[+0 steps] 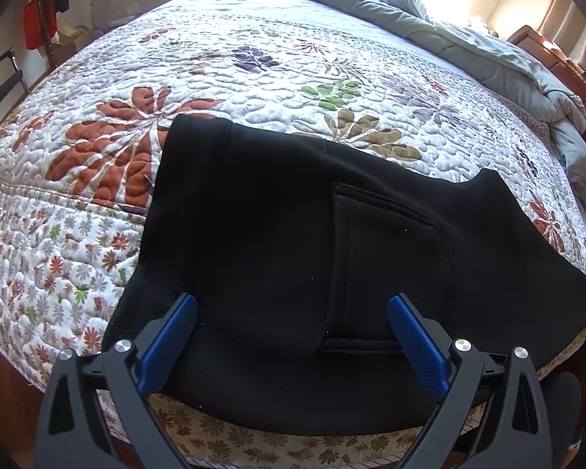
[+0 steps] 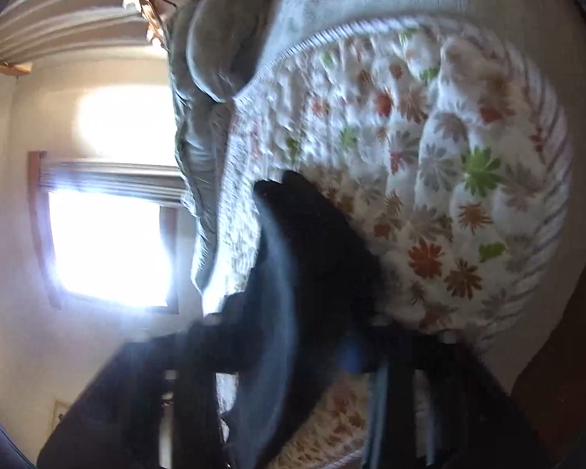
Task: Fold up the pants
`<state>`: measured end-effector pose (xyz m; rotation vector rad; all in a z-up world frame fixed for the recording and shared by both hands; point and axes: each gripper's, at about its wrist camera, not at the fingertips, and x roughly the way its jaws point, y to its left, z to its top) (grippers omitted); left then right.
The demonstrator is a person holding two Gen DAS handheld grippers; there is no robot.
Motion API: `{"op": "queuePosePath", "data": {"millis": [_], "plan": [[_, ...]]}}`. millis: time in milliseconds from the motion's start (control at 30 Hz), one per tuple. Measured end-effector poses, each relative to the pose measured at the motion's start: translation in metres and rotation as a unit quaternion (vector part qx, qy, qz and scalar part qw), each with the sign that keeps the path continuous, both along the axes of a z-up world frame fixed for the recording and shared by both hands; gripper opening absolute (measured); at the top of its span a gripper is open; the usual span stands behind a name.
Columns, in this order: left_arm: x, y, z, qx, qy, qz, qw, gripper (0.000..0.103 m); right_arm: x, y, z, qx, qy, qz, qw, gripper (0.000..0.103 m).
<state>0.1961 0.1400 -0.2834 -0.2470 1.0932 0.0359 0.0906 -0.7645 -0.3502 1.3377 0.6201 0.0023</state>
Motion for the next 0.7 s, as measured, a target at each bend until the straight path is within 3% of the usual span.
{"op": "queuePosePath", "data": {"millis": [100, 233, 467, 700], "plan": [[0.0, 0.001, 0.0, -0.003, -0.001, 0.001, 1.0, 0.099, 0.003, 0.001, 0.004, -0.012, 0.007, 0.003, 1.0, 0.011], [-0.002, 0.002, 0.001, -0.008, -0.003, 0.006, 1.0, 0.099, 0.011, 0.008, 0.029, -0.041, 0.011, 0.01, 0.999, 0.01], [-0.007, 0.004, 0.004, -0.017, -0.014, 0.011, 0.9997, 0.099, 0.02, 0.035, 0.096, -0.122, 0.014, 0.02, 0.992, 0.01], [-0.016, 0.01, 0.01, -0.04, -0.041, 0.021, 0.9982, 0.099, 0.017, 0.078, 0.167, -0.217, 0.005, 0.03, 0.976, 0.009]]}}
